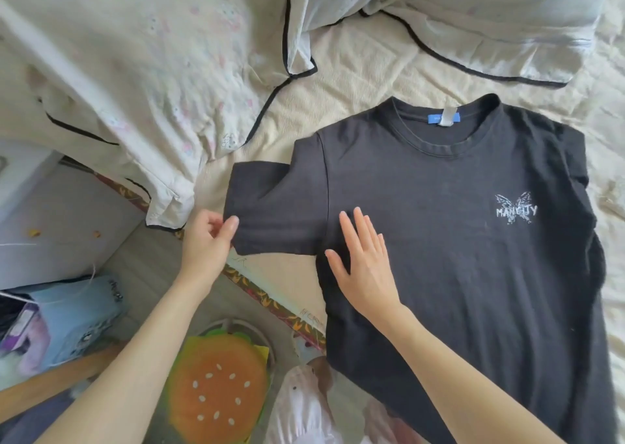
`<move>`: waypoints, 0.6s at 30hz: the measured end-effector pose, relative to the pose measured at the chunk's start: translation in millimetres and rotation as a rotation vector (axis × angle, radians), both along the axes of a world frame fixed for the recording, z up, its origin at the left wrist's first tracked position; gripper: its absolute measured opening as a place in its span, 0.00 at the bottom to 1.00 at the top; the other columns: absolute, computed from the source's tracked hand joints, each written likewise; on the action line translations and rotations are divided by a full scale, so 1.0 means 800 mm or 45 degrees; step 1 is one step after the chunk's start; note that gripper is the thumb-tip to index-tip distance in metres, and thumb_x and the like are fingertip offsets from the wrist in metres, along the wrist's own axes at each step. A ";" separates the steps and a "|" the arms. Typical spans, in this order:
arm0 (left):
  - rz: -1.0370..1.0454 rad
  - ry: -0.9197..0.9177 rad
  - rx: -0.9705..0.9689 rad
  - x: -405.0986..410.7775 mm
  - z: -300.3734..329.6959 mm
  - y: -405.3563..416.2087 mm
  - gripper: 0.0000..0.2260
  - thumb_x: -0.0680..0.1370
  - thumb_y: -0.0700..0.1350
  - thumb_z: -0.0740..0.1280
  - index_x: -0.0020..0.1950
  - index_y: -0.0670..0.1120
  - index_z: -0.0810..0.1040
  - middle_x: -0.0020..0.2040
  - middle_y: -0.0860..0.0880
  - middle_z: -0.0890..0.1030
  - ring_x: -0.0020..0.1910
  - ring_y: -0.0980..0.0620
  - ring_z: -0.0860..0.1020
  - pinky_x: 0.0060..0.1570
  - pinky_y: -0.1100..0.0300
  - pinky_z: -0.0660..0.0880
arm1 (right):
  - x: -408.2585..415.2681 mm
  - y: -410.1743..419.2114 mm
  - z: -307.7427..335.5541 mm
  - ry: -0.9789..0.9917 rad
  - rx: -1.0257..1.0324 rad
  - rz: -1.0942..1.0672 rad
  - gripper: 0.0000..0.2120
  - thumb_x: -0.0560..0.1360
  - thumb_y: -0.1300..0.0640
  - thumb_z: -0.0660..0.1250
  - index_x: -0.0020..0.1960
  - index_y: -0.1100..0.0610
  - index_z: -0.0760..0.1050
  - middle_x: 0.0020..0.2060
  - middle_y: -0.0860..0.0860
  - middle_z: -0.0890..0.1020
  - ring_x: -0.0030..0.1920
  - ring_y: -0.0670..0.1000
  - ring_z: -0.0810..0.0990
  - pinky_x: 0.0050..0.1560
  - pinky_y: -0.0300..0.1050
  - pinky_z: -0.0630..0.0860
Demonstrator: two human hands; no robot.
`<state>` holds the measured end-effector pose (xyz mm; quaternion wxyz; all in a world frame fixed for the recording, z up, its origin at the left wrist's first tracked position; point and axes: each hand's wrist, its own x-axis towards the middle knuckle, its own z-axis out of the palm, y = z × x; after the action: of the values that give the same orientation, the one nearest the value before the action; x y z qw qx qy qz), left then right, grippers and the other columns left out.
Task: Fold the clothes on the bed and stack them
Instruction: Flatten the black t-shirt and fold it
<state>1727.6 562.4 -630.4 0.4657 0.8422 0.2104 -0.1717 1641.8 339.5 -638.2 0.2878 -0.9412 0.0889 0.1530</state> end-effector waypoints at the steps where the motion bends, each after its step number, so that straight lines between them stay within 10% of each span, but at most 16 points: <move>1: -0.062 0.087 0.046 -0.005 -0.004 0.002 0.04 0.79 0.46 0.64 0.47 0.47 0.71 0.45 0.46 0.78 0.42 0.48 0.78 0.44 0.54 0.75 | 0.000 0.003 0.001 0.005 -0.054 0.076 0.29 0.81 0.46 0.55 0.78 0.50 0.49 0.78 0.51 0.48 0.77 0.54 0.44 0.75 0.53 0.44; 8: -0.488 -0.416 0.497 0.071 -0.006 -0.022 0.19 0.80 0.45 0.61 0.70 0.42 0.66 0.68 0.43 0.70 0.67 0.44 0.68 0.63 0.51 0.66 | 0.011 0.022 -0.010 0.015 -0.278 0.397 0.28 0.81 0.47 0.55 0.78 0.51 0.51 0.77 0.54 0.48 0.77 0.57 0.43 0.75 0.59 0.43; 12: -0.975 -0.325 0.680 0.116 -0.015 -0.036 0.17 0.80 0.48 0.61 0.68 0.46 0.71 0.66 0.45 0.73 0.67 0.44 0.68 0.65 0.49 0.63 | 0.021 0.033 -0.019 -0.030 -0.357 0.507 0.29 0.81 0.48 0.57 0.78 0.51 0.51 0.77 0.55 0.50 0.77 0.57 0.45 0.73 0.57 0.37; 18: -0.458 -0.350 0.505 0.123 -0.004 -0.014 0.10 0.80 0.46 0.63 0.56 0.41 0.76 0.55 0.42 0.77 0.53 0.43 0.75 0.51 0.55 0.69 | 0.026 0.039 -0.026 -0.056 -0.351 0.542 0.30 0.80 0.47 0.58 0.78 0.52 0.52 0.77 0.56 0.51 0.77 0.59 0.48 0.73 0.58 0.41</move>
<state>1826.1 551.4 -633.5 0.2782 0.9559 0.0222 -0.0913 1662.9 370.6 -659.4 0.1200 -0.9721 -0.0977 0.1762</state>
